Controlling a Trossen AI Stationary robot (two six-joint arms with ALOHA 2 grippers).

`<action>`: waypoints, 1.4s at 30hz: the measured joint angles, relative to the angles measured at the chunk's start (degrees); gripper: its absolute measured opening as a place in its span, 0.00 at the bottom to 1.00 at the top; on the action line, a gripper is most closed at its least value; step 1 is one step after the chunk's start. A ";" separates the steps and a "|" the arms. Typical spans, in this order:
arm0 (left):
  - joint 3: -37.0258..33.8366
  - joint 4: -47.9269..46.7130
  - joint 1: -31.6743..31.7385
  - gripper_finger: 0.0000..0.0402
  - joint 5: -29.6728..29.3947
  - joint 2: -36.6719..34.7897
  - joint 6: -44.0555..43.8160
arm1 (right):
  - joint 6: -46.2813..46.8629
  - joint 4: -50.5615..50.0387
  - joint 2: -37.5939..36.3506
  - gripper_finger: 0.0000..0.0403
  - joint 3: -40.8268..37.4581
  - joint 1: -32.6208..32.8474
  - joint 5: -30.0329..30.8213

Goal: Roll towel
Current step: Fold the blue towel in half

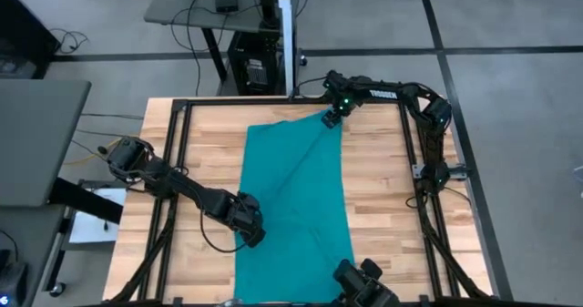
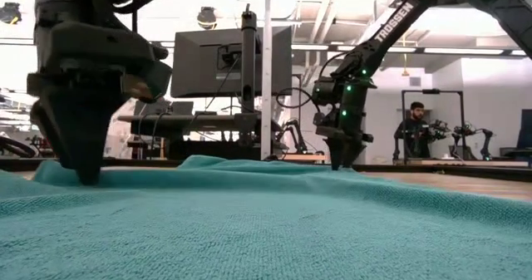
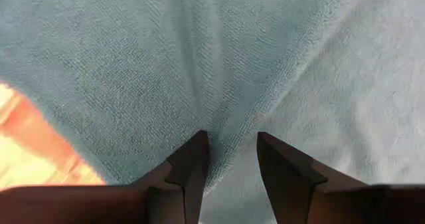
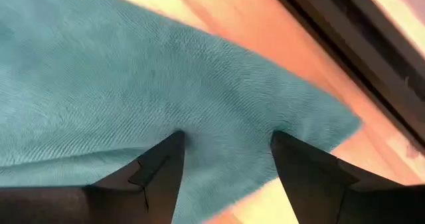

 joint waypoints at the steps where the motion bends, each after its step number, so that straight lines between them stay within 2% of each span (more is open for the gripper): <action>1: 0.89 -0.85 0.76 0.29 -0.38 -0.97 1.14 | -0.62 0.28 -0.77 0.54 0.36 0.31 -0.02; 6: 5.42 -7.82 5.89 0.29 -1.50 -6.66 6.47 | -2.65 0.23 -5.49 0.54 1.19 2.15 -0.61; 9: 7.18 -10.42 11.21 0.29 -2.46 -11.77 9.42 | -2.51 0.02 -8.48 0.54 1.26 3.69 -3.63; 13: 7.38 -13.48 23.04 0.33 -3.03 -17.77 15.54 | -1.10 0.24 -10.50 0.54 0.49 6.93 -10.64; 16: 7.38 -13.33 34.59 0.38 -0.04 -19.34 24.63 | 0.74 0.11 -10.51 0.54 -0.79 10.38 -12.11; 21: 7.37 -6.59 53.47 0.48 8.28 -14.59 42.20 | 3.47 1.71 -10.47 0.54 -3.42 15.92 -12.09; 24: 7.35 -4.94 63.42 0.51 13.33 -8.33 46.69 | 9.52 2.04 -10.45 0.54 -4.66 18.23 -12.11; 26: 7.33 -4.71 67.72 0.51 17.60 -3.51 49.61 | 12.51 2.19 -10.45 0.54 -5.06 19.60 -12.05; 29: 7.30 -4.21 70.43 0.51 20.49 2.96 54.01 | 15.95 2.07 -10.45 0.54 -5.10 21.14 -10.78; 33: 7.23 2.53 71.26 0.51 20.67 8.22 56.06 | 19.27 2.05 -10.45 0.54 -5.10 22.54 -10.32; 36: 7.23 8.60 71.44 0.51 21.22 9.71 55.06 | 20.99 2.07 -10.45 0.54 -5.10 23.01 -10.27; 39: 7.33 12.62 71.75 0.51 24.20 9.58 54.33 | 22.29 1.60 -10.45 0.54 -5.10 23.33 -10.17; 42: 7.35 10.89 71.77 0.51 26.45 9.59 55.36 | 22.34 1.64 -10.45 0.54 -5.10 23.36 -10.16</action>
